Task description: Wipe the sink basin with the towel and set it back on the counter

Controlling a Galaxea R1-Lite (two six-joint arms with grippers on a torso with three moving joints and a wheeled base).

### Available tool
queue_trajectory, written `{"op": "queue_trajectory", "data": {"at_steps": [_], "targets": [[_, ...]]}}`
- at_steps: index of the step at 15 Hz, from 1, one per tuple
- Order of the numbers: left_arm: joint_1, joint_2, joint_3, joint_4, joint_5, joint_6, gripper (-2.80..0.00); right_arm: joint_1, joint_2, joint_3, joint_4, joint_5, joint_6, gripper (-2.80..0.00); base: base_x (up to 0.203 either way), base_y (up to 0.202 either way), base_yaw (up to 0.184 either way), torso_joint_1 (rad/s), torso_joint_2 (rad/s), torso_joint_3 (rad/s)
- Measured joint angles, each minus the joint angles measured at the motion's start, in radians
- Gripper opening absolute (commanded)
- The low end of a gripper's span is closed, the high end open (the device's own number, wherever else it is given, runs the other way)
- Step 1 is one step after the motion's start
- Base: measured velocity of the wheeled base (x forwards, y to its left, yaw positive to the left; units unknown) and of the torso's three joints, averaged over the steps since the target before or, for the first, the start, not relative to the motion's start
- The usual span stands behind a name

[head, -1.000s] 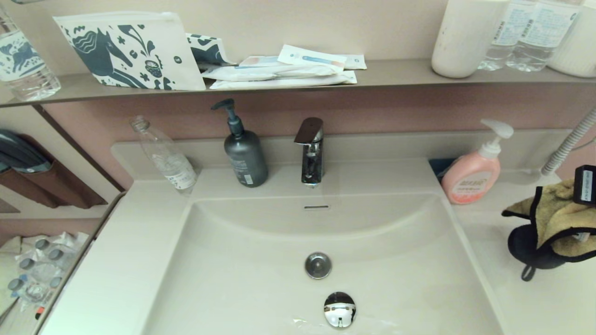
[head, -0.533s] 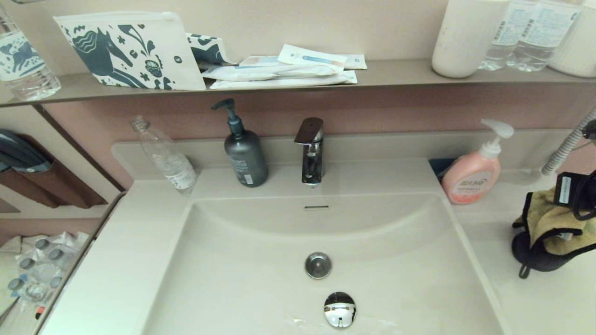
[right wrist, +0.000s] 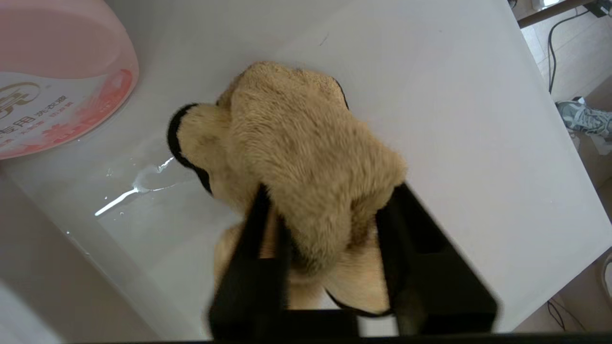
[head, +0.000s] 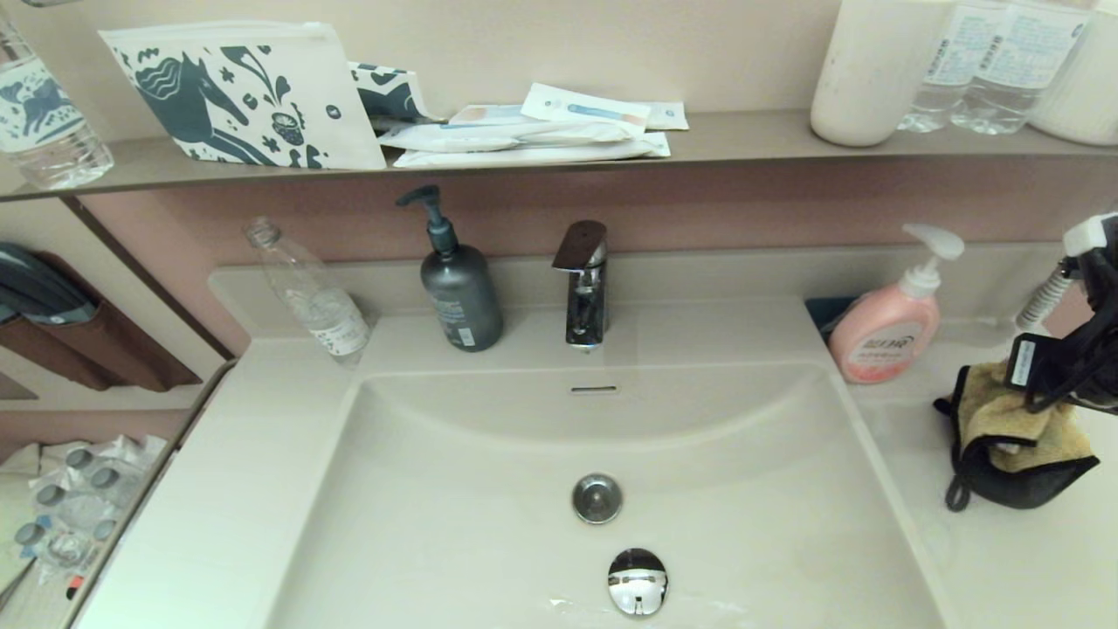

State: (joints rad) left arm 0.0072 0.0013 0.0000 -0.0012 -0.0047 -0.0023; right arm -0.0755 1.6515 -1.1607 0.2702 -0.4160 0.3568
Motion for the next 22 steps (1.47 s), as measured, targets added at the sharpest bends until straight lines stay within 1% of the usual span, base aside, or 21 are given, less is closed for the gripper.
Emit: {"op": "queue_trajectory", "data": {"at_steps": [4,6,8,9,12,14,16,18,22], "targets": [[0.000,0.000,0.000,0.000,0.000,0.000,-2.80,0.002,-0.026,-0.004,0.031,-0.003,-0.021,0.00,0.000,0.000,0.000,0.000,0.00,0.000],[0.000,0.000,0.000,0.000,0.000,0.000,-2.80,0.018,-0.062,-0.004,0.101,0.006,-0.024,0.00,0.000,0.000,0.000,0.000,0.00,0.000],[0.000,0.000,0.000,0.000,0.000,0.000,-2.80,0.058,-0.112,-0.011,0.193,0.028,-0.018,0.00,0.000,0.000,0.000,0.000,0.00,0.000],[0.000,0.000,0.000,0.000,0.000,0.000,-2.80,0.079,-0.134,-0.013,0.223,0.045,-0.017,-2.80,0.000,0.000,0.000,0.000,0.00,0.000],[0.000,0.000,0.000,0.000,0.000,0.000,-2.80,0.136,-0.186,-0.007,0.250,0.060,-0.016,-2.80,0.000,0.000,0.000,0.000,0.00,0.000],[0.000,0.000,0.000,0.000,0.000,0.000,-2.80,0.164,-0.217,0.009,0.253,0.086,-0.016,-2.80,0.000,0.000,0.000,0.000,0.00,0.000],[0.000,0.000,0.000,0.000,0.000,0.000,-2.80,0.195,-0.258,0.053,0.254,0.104,-0.016,-2.80,0.000,0.000,0.000,0.000,0.00,0.000],[0.000,0.000,0.000,0.000,0.000,0.000,-2.80,0.232,-0.314,0.120,0.255,0.106,-0.009,-2.80,0.000,0.000,0.000,0.000,0.00,0.000],[0.000,0.000,0.000,0.000,0.000,0.000,-2.80,0.293,-0.468,0.242,0.282,0.129,0.034,-2.80,0.000,0.000,0.000,0.000,0.00,0.000]]}}
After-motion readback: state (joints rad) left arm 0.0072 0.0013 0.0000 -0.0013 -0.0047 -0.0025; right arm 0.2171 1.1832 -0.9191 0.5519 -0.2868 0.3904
